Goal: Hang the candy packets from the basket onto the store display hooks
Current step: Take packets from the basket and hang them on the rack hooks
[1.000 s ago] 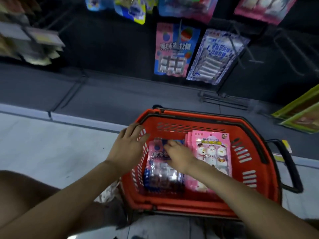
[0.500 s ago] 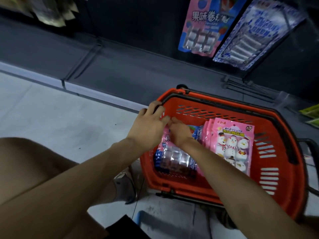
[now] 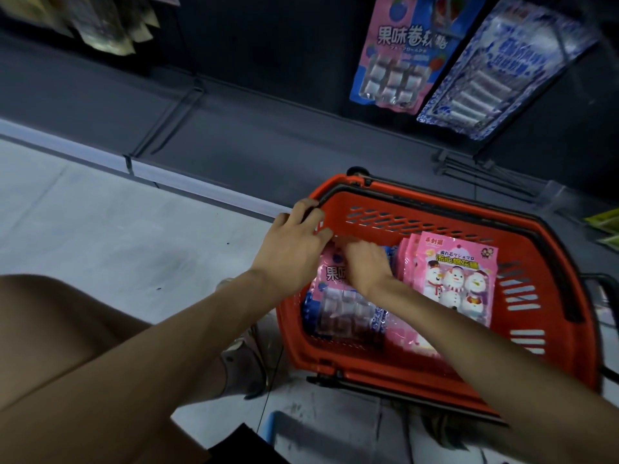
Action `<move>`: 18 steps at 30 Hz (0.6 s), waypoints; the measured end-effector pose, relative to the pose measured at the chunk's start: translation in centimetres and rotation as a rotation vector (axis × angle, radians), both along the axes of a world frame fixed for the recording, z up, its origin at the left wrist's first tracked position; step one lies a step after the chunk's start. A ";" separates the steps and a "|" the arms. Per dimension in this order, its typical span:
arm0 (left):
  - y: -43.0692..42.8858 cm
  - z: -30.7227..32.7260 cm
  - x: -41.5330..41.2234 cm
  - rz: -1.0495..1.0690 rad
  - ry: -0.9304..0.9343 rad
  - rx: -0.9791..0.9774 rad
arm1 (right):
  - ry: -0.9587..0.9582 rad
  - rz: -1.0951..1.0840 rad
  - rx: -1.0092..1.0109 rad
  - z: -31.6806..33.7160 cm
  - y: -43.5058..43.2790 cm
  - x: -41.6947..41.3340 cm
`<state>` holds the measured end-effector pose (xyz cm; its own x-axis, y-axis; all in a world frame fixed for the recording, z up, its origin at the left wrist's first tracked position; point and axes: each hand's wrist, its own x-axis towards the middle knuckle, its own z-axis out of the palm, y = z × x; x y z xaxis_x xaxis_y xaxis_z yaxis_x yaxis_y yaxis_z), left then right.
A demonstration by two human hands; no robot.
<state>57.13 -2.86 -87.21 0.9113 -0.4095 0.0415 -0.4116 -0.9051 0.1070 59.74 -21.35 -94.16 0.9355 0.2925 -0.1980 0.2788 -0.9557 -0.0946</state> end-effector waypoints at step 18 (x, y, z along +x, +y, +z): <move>-1.4 1.3 -1.8 -0.051 -0.082 -0.140 | -0.030 0.040 0.650 12.2 -5.5 -4.0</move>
<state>55.29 -4.22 -85.86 0.8809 -0.4400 0.1746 -0.4690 -0.8613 0.1953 55.71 -26.86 -82.01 0.9239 0.3784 0.0569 0.3241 -0.6948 -0.6420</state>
